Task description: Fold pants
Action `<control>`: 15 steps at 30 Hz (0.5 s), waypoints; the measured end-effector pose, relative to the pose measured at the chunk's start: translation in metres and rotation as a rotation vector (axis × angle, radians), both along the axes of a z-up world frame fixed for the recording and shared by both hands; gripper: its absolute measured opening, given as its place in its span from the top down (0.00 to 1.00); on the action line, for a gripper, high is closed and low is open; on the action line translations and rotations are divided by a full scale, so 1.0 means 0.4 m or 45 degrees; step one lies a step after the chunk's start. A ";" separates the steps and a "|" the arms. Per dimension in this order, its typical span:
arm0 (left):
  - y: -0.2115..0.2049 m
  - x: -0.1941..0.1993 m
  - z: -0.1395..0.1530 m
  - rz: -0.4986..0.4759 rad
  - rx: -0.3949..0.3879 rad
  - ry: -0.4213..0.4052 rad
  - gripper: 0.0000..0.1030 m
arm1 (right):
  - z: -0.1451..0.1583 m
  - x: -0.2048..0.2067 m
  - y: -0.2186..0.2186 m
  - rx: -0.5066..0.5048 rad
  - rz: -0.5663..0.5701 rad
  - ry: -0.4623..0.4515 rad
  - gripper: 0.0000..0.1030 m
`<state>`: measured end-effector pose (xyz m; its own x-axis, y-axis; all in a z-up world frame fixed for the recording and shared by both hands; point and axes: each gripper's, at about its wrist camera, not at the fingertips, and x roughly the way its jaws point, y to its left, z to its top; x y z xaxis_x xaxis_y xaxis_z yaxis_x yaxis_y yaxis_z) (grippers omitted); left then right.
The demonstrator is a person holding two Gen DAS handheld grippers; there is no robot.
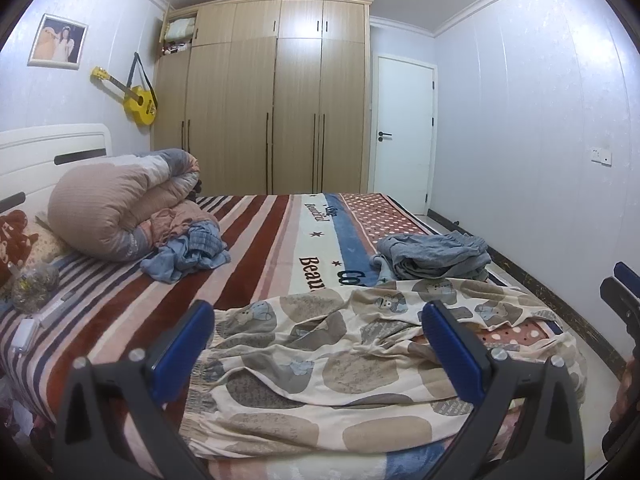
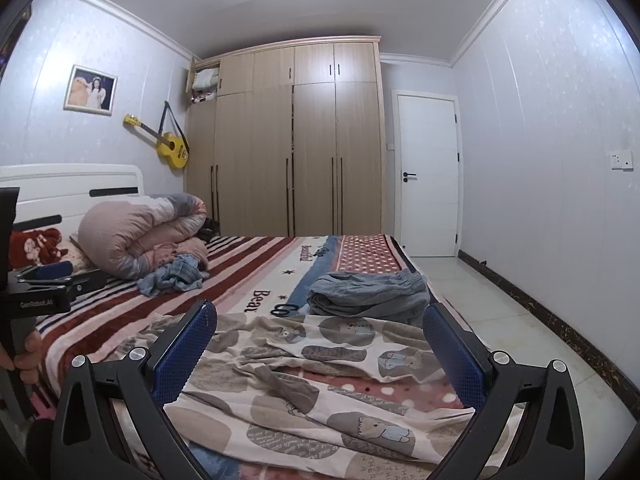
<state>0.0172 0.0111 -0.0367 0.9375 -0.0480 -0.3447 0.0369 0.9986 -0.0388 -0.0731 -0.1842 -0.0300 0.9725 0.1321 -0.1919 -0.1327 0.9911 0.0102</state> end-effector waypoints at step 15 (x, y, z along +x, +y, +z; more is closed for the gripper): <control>0.005 0.004 -0.013 -0.003 0.003 0.001 0.01 | -0.008 -0.005 -0.009 0.033 -0.010 0.005 0.01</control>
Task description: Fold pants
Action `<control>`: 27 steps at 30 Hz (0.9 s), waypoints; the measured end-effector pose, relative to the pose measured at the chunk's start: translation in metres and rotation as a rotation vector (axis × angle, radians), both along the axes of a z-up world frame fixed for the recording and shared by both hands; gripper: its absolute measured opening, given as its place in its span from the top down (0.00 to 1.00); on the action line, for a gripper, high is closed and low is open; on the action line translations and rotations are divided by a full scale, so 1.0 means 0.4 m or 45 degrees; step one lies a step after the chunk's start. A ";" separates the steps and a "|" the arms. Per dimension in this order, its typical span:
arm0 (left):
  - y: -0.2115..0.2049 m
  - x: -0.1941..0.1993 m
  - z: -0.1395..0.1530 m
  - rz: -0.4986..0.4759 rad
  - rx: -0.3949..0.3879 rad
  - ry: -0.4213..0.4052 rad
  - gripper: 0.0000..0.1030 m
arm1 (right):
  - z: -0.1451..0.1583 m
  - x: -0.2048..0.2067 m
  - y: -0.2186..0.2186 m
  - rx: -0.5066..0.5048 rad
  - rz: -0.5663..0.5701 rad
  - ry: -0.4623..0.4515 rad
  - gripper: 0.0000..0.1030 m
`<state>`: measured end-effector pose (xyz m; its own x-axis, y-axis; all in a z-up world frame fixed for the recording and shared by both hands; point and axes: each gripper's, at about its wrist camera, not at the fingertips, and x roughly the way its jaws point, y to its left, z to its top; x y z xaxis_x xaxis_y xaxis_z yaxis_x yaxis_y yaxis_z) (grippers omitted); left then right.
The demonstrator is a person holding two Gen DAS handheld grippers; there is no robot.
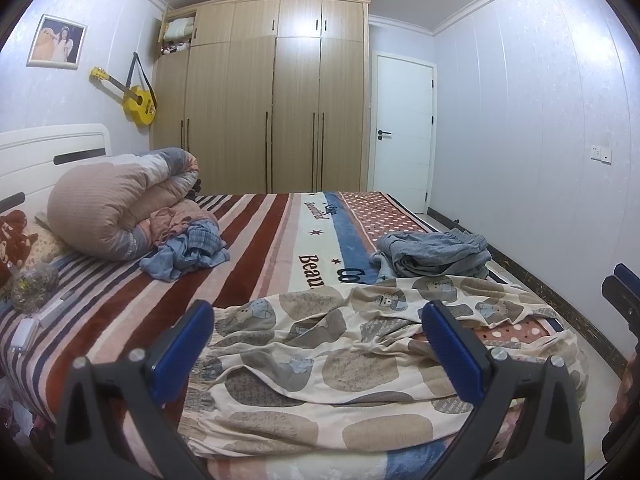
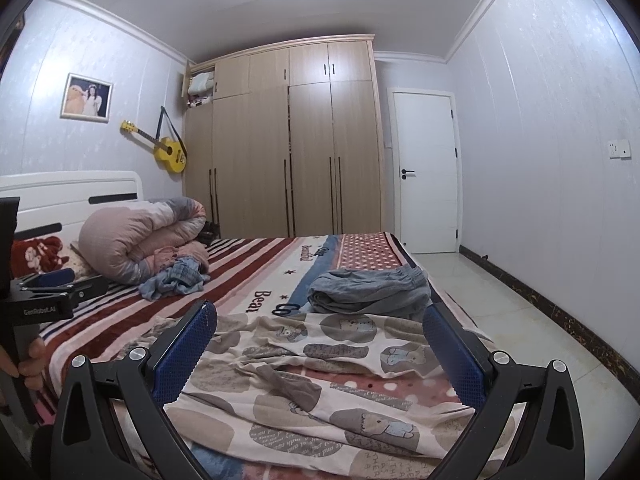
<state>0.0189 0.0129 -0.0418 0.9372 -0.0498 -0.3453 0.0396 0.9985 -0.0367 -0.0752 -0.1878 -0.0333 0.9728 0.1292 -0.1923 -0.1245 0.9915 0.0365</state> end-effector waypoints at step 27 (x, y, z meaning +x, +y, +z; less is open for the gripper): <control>-0.009 -0.008 0.003 -0.005 -0.001 -0.006 0.01 | -0.010 0.006 -0.008 0.002 0.000 0.001 0.01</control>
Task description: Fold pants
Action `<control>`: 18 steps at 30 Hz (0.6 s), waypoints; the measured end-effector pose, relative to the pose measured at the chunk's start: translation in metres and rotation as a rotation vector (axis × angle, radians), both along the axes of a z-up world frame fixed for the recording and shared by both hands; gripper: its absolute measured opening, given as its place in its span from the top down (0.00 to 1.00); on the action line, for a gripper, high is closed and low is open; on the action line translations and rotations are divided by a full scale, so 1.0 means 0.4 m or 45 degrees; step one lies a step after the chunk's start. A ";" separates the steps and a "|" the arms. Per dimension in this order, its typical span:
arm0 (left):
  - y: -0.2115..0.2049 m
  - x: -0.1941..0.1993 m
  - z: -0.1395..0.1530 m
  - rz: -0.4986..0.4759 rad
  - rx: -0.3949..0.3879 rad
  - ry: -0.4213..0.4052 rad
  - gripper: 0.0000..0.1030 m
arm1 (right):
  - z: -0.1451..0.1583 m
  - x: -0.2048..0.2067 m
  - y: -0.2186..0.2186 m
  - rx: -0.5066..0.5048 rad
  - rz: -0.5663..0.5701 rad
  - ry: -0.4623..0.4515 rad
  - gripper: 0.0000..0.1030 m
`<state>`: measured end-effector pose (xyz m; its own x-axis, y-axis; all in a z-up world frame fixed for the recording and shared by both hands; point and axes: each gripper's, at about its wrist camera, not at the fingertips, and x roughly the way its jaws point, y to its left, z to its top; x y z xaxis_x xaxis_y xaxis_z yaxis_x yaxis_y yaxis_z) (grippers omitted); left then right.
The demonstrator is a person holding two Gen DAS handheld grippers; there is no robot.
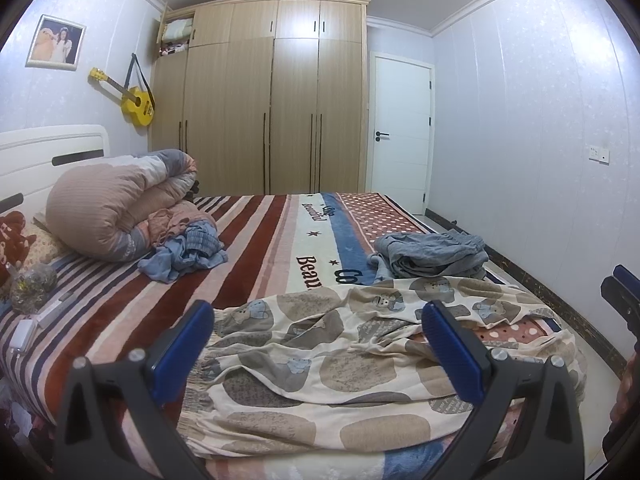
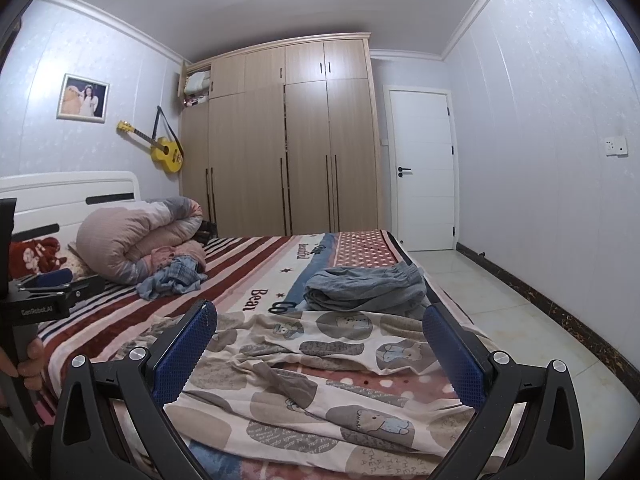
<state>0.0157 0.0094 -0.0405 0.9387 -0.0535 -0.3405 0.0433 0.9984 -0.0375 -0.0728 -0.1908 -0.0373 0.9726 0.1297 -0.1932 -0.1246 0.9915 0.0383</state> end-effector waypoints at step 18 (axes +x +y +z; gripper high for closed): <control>-0.011 -0.007 -0.018 -0.093 0.036 0.013 0.01 | -0.032 -0.004 -0.041 -0.005 -0.120 0.030 0.01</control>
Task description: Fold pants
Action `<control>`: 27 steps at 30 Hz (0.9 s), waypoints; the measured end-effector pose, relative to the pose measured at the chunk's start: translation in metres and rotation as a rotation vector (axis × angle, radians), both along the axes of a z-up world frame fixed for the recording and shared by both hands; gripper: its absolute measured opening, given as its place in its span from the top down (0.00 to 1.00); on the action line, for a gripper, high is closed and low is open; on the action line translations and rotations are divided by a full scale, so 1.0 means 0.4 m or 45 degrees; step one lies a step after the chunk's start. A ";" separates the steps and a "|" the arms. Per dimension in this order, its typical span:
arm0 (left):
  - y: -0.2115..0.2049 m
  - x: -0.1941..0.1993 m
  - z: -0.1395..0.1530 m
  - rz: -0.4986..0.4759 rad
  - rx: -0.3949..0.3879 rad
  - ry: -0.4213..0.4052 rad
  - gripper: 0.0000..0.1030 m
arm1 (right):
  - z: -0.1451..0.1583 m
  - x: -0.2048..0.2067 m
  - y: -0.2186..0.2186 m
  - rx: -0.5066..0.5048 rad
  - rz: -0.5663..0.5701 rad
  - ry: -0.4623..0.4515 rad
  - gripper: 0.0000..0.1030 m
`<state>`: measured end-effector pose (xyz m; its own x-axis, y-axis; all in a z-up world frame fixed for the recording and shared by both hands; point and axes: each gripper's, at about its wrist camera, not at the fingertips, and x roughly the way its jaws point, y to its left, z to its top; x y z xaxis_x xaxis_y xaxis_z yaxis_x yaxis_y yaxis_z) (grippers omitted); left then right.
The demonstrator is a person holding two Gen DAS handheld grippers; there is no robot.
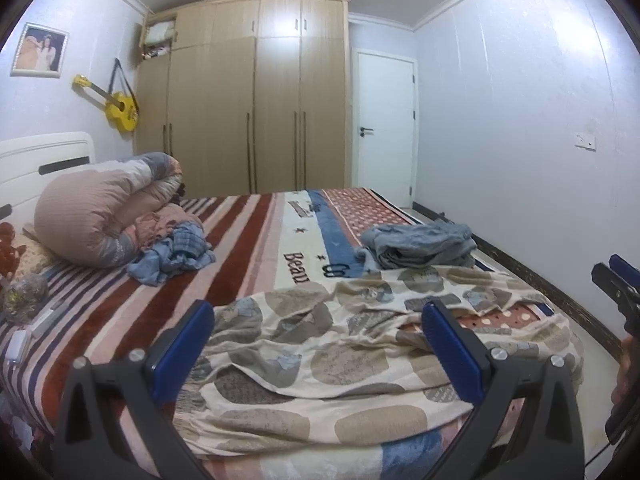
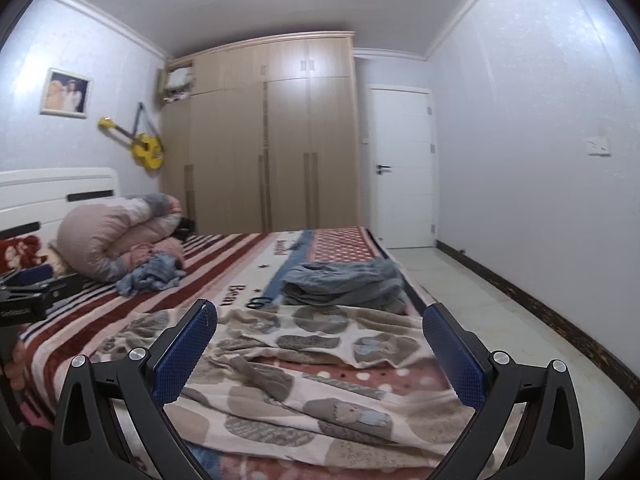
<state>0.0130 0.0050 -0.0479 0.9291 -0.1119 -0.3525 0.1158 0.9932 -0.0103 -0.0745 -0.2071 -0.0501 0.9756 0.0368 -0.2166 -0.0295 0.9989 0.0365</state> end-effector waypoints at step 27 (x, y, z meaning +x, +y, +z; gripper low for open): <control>0.137 0.119 -0.454 0.075 -0.529 0.697 0.12 | -0.300 0.007 -0.298 0.173 -0.252 0.419 0.01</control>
